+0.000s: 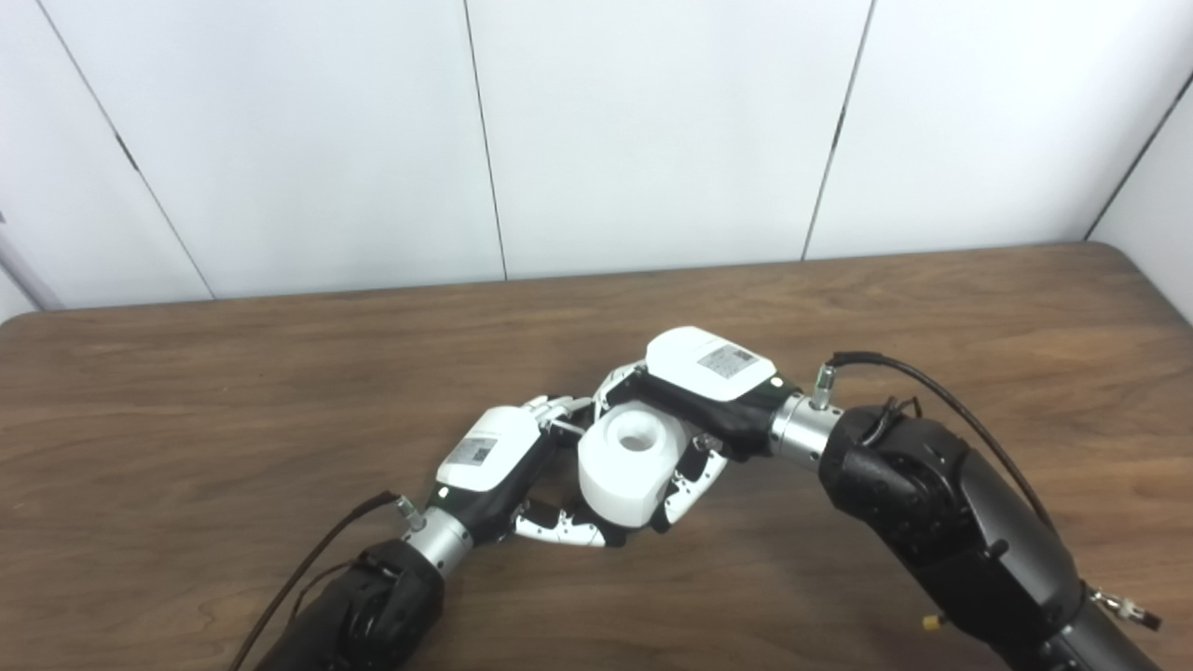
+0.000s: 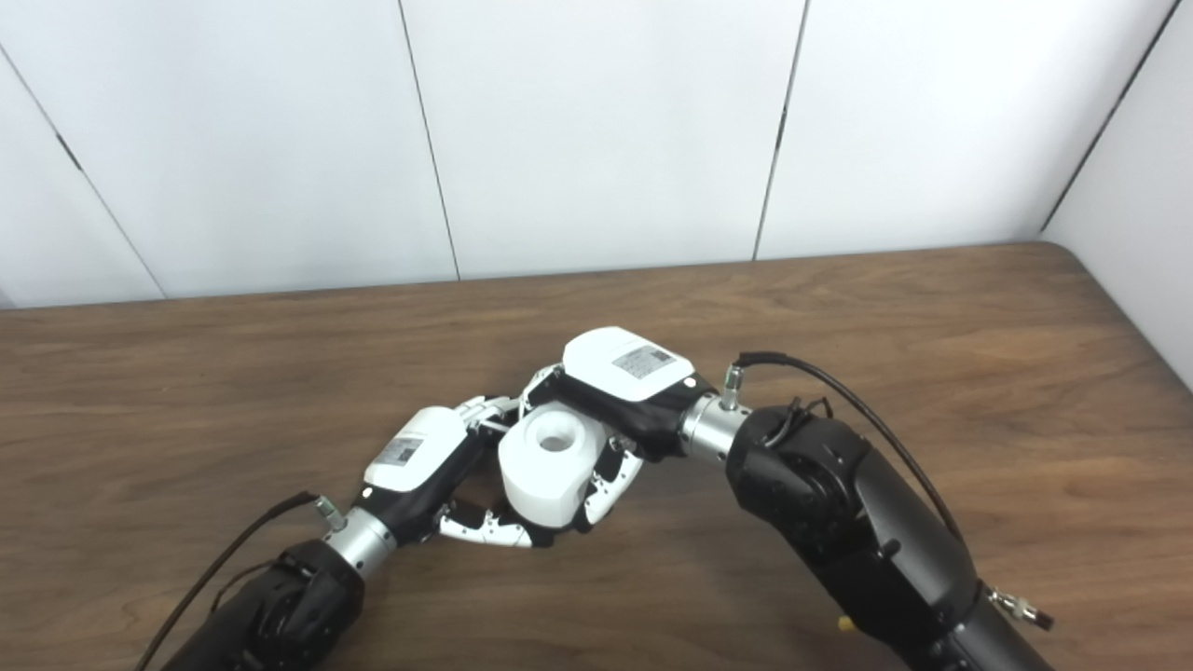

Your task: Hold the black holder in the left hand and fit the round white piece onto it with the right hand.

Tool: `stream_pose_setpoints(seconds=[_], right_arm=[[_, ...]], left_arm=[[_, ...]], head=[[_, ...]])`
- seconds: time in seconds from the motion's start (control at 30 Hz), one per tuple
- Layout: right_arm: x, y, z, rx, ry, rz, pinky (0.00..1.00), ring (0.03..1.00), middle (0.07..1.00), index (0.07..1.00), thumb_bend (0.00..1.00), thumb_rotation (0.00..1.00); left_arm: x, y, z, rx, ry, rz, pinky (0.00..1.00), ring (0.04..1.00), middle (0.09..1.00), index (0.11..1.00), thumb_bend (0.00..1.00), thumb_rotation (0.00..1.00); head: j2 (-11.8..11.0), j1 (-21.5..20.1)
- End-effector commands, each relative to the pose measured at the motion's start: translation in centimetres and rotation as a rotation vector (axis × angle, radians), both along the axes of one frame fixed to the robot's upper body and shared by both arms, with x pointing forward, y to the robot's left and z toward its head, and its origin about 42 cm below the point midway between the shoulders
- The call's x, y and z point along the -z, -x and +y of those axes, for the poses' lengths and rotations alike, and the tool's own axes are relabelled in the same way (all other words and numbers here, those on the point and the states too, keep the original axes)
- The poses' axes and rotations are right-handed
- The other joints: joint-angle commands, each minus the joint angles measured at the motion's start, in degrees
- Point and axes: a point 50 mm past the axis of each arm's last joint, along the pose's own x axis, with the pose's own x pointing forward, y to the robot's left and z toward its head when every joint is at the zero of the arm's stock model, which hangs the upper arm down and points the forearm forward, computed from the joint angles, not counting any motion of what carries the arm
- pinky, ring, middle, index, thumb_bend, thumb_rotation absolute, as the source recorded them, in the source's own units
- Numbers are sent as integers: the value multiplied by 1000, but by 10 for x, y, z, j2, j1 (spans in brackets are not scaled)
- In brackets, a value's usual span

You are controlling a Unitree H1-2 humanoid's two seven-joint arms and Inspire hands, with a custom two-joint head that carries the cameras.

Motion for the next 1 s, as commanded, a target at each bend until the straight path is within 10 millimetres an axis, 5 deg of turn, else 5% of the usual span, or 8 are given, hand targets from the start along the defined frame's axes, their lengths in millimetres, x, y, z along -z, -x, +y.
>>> stream_pose_setpoints(seconds=[0.0,0.97], right_arm=[[4,0,-10,-4,83,36,638,692,714,481,525,134],[-2,-21,-6,20,93,-34,601,666,705,481,525,134]], left_arm=[[46,29,6,44,-195,182,926,901,893,485,523,54],[40,31,7,50,-199,174,912,896,891,484,524,54]], head=[[2,0],[7,0]])
